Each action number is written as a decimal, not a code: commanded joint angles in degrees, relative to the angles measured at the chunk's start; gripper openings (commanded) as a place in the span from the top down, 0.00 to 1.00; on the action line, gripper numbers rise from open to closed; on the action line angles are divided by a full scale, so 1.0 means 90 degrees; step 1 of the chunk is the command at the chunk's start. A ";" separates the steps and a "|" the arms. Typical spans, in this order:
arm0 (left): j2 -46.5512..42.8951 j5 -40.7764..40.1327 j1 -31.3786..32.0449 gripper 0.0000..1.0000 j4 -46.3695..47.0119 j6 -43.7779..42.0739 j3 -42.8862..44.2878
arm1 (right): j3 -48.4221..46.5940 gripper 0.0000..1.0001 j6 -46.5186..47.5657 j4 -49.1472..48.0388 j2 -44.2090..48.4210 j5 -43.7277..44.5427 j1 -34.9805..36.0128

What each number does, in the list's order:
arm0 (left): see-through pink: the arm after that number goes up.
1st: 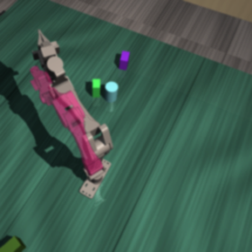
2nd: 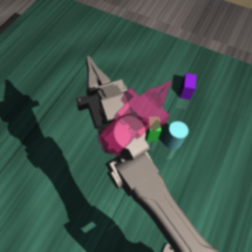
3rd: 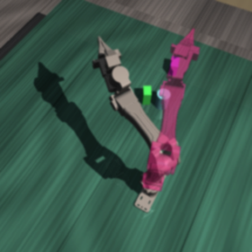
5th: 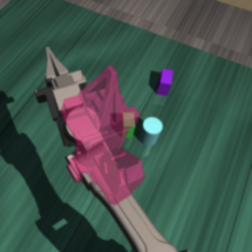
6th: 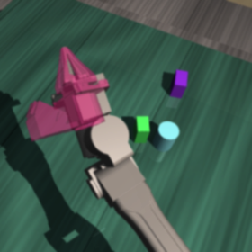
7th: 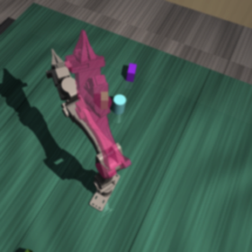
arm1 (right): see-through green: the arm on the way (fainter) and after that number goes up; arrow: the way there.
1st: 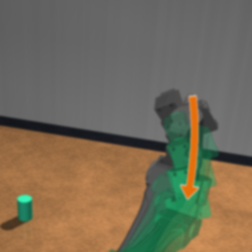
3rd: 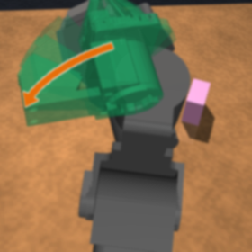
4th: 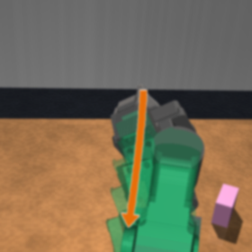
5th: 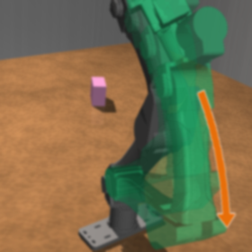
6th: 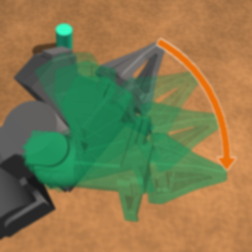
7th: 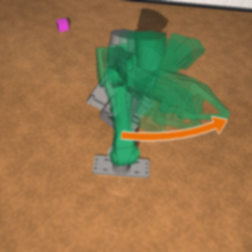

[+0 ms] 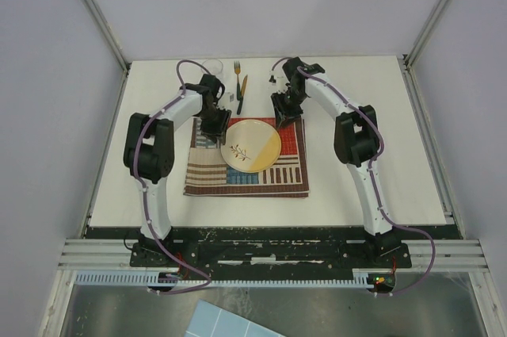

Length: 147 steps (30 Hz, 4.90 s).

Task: Set the dinner table for one person
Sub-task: Adjust the plate on the napkin.

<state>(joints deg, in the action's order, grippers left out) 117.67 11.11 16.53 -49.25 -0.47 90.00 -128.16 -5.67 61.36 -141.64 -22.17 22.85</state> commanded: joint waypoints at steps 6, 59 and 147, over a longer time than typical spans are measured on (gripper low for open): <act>0.0501 0.0210 0.0114 0.56 0.0395 0.0329 0.0216 | -0.0389 0.60 0.0142 0.0113 -0.0024 -0.0064 -0.0045; 0.0566 0.0298 0.0428 0.97 0.0495 0.0235 -0.0062 | -0.0137 0.98 0.0327 0.0375 -0.0177 -0.0873 0.0194; -0.0662 -0.0951 0.0251 0.60 -0.0128 -0.0338 -0.0007 | 0.0031 0.57 0.0620 0.0552 0.0255 -0.0583 0.0789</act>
<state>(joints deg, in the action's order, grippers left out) 114.34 2.20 19.35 -51.79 -1.06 92.79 -125.54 -1.39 67.61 -138.10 -28.32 30.55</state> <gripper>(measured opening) 0.400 0.427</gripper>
